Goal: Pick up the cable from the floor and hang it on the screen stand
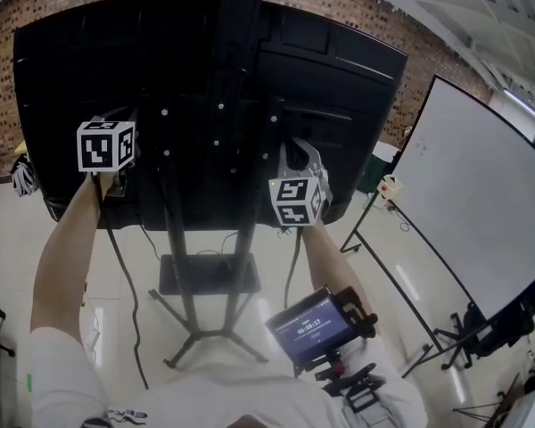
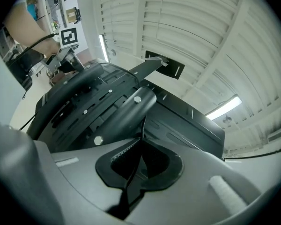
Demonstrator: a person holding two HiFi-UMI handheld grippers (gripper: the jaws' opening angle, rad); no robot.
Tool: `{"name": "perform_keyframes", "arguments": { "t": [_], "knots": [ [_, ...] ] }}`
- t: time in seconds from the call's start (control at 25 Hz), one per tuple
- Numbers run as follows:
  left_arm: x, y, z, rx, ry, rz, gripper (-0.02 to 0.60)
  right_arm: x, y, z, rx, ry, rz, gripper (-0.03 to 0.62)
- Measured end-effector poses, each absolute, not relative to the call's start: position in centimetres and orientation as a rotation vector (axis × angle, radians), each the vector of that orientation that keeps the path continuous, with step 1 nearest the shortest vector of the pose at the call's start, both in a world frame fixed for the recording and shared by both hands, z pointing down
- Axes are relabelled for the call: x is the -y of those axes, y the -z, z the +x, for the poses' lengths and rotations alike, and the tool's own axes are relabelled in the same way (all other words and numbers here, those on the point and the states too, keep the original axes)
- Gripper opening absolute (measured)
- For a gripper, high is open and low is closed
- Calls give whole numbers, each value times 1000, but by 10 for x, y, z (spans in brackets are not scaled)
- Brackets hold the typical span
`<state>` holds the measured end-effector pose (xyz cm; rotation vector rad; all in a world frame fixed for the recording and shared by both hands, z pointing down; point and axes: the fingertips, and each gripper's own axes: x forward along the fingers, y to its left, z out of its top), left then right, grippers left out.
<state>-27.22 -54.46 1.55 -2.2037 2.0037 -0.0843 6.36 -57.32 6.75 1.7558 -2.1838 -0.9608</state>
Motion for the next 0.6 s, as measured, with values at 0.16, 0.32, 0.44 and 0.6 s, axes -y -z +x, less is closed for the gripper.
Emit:
{"name": "perform_keyframes", "arguments": {
  "t": [0.16, 0.32, 0.44, 0.6],
  "knots": [
    [545, -18, -265, -1996, 107, -2201, 6, 570, -73, 62, 2198, 960, 1752, 29],
    [547, -19, -263, -1996, 120, -2210, 6, 566, -83, 64, 2205, 959, 1752, 29],
    [546, -22, -260, -1994, 121, -2224, 6, 560, -89, 65, 2207, 972, 1756, 29],
    [547, -22, -258, -2009, 104, -2219, 6, 556, -90, 64, 2221, 979, 1757, 29]
  ]
}}
